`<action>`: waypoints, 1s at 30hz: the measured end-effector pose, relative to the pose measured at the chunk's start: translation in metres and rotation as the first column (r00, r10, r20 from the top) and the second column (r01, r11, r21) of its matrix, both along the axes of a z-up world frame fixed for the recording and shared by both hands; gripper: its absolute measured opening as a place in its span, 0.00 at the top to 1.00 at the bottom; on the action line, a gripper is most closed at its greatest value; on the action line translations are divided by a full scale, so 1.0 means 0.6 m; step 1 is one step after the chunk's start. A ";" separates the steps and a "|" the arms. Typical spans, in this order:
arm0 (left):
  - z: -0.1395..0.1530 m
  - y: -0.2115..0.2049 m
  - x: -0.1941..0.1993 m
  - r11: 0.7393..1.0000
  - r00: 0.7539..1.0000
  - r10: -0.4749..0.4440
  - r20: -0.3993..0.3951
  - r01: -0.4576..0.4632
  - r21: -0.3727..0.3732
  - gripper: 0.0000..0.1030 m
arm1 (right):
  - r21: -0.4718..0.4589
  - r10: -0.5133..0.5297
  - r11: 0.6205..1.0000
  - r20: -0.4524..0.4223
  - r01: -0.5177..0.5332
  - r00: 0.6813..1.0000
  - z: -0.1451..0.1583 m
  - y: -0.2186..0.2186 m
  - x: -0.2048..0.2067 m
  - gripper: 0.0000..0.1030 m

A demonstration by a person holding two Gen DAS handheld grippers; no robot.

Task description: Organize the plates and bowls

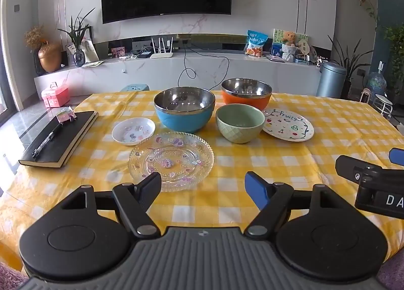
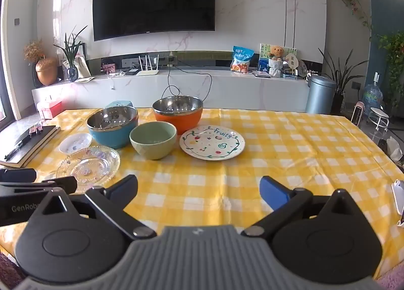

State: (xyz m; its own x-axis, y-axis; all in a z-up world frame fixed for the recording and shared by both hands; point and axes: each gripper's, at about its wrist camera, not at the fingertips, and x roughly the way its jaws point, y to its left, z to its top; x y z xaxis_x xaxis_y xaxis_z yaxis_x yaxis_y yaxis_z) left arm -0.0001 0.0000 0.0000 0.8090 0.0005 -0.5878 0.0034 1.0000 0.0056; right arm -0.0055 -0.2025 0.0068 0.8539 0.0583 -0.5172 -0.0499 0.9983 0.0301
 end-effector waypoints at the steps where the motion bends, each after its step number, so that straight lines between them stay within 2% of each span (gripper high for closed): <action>1: 0.000 0.000 0.000 1.000 1.000 -0.003 0.001 0.003 0.002 0.14 | 0.003 0.001 1.000 0.007 -0.001 1.000 0.000 0.000 0.000 0.02; 6: 0.005 -0.002 -0.002 1.000 1.000 -0.001 0.018 0.001 -0.007 0.15 | 0.005 0.004 1.000 0.000 -0.004 1.000 0.000 -0.001 -0.001 0.02; 30: -0.004 -0.005 -0.003 1.000 1.000 0.013 -0.002 -0.013 -0.021 0.15 | 0.009 -0.001 1.000 -0.019 0.002 1.000 -0.009 -0.003 0.001 0.02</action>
State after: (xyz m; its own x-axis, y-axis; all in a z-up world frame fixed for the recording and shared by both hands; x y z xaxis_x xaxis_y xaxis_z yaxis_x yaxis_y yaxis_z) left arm -0.0017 -0.0033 -0.0021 0.8081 -0.0015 -0.5891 -0.0095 0.9998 -0.0156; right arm -0.0048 -0.2044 0.0016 0.8439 0.0616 -0.5329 -0.0476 0.9981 0.0398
